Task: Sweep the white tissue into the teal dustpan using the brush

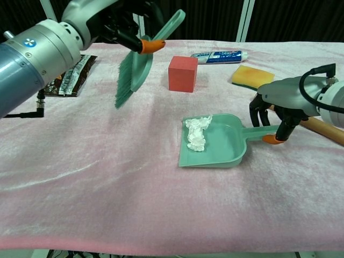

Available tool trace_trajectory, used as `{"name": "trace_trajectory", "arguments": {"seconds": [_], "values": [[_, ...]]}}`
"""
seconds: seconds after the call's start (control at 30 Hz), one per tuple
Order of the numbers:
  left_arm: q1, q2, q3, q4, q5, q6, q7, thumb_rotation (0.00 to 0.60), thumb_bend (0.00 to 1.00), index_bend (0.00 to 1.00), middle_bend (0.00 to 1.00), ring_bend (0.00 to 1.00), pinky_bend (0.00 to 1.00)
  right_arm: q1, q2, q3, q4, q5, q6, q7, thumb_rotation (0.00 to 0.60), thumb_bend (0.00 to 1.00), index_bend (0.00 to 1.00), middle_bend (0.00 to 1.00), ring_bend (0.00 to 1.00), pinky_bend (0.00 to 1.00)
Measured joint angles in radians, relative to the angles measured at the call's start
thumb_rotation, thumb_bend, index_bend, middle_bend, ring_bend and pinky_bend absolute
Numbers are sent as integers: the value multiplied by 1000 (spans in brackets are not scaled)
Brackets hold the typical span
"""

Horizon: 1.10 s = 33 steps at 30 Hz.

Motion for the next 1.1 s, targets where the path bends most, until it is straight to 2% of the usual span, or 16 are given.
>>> {"name": "trace_trajectory", "arguments": {"seconds": [0.17,0.37,0.77,0.87,0.97,1.03,1.1], "values": [[27,41,9,-11,-9,14,-5,600,362,552,610,898,1000,-11,-12,-6,8,-18,10,6,600,413,598,550,681,763],[48,62,20,-18,-14,28,-10,600,361,552,609,898,1000,-21,-18,-12,14,-28,22,4,600,290,512,481,661,763],[63,77,16,-19,-23,47,-12,600,361,551,608,898,1000,-30,-15,-18,1,3,53,-43,600,205,414,389,638,764],[69,83,19,-23,-22,53,-12,600,361,550,607,898,1000,-34,-17,-20,-4,6,60,-49,600,181,337,328,611,764],[75,92,22,-31,-22,57,-10,600,361,550,606,898,1000,-36,-16,-23,-8,8,69,-61,600,152,188,217,564,763],[80,100,25,-38,-22,59,-4,600,360,550,606,898,1000,-37,-14,-25,-12,9,79,-73,600,141,74,118,500,759],[86,111,33,-47,-20,60,5,600,359,550,606,898,1000,-38,-12,-29,-16,8,92,-86,600,132,10,31,420,717]]}}
